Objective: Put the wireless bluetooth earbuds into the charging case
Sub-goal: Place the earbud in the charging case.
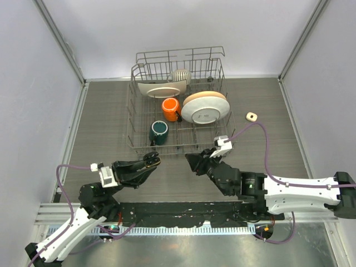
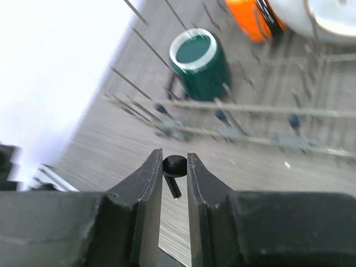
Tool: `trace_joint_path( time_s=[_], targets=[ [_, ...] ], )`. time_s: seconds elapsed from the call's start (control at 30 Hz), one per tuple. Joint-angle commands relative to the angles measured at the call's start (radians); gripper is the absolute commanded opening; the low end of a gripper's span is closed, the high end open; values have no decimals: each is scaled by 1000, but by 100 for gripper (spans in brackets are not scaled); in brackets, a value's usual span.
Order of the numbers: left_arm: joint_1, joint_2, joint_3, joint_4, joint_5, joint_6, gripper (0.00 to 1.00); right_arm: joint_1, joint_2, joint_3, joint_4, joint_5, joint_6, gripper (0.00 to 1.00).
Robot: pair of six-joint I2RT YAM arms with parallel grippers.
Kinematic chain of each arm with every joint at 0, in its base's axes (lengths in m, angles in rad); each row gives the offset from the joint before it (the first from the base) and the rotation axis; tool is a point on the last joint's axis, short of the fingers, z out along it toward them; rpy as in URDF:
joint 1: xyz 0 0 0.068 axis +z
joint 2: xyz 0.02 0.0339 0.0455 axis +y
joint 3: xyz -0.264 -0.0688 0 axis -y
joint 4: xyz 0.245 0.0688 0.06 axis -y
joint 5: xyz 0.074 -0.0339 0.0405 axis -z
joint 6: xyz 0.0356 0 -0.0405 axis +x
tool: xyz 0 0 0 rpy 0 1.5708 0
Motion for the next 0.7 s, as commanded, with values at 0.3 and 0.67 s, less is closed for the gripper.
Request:
trace_joint_path(
  time_s=[0.3,0.67],
  targets=[
    [-2,-47,-135,45,-56,10,0,83,97,60,820,-61,-371,1],
    [-2,-13,-134,55,-82,21,0,162,260,131,1125,-136,-524,1]
  ],
)
